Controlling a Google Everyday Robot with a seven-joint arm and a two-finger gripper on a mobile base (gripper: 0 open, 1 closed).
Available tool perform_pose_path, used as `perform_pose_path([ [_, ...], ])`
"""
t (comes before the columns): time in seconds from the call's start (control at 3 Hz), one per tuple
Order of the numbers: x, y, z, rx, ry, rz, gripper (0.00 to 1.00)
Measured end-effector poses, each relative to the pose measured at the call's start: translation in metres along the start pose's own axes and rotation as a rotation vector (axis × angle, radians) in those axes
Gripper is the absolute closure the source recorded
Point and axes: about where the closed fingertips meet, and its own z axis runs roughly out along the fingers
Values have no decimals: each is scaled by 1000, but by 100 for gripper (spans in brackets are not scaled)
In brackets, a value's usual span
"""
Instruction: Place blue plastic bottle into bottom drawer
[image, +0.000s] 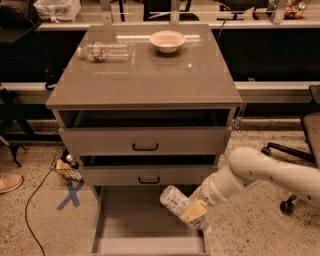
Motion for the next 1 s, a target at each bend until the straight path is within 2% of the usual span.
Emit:
perform_pose_path([
  [0.33, 31, -11, 78, -19, -91, 141, 100],
  [0.67, 41, -21, 105, -6, -115, 179, 100],
  [1.0, 43, -23, 110, -3, -115, 187, 100],
])
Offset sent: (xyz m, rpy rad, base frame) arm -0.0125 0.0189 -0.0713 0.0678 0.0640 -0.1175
